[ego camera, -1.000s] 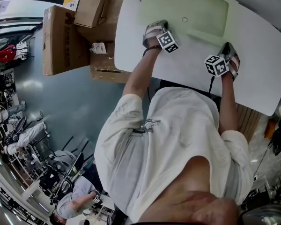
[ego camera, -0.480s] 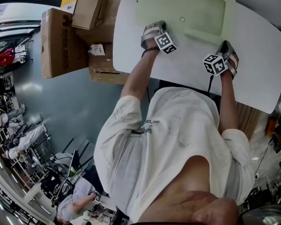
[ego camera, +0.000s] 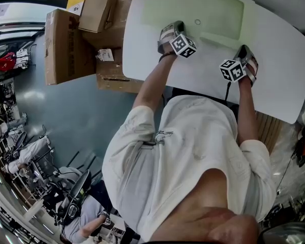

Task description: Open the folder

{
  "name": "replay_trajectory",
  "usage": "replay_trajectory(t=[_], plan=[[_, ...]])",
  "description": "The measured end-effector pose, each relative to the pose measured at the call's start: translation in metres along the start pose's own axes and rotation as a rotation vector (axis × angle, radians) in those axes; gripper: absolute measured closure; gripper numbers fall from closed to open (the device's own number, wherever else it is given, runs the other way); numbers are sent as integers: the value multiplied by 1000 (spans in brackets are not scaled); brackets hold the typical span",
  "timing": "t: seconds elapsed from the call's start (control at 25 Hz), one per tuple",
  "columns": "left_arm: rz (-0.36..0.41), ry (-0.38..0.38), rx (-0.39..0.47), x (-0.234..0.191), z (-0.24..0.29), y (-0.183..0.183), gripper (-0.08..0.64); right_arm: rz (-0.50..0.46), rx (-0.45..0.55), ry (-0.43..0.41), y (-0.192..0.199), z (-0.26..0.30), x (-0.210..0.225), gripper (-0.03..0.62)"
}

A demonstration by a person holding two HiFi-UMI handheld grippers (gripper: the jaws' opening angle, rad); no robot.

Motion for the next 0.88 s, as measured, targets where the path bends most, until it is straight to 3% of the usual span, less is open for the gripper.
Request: replay_trajectory(t=[0.4, 0.88], plan=[[-223, -38, 102, -19, -24, -22, 566, 15, 11, 17, -2, 0, -2, 592], [-303, -26, 189, -17, -49, -49, 566, 76, 43, 34, -2, -9, 9, 591]])
Point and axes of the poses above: the fingertips, and each gripper's own axes: z forward along the fingers, x to its right, y out of its underside, the point moved 10 cm from there along -z, backward along the fingers, and after that the axes turned 11 degrees about -z, right-handed, at the moved point
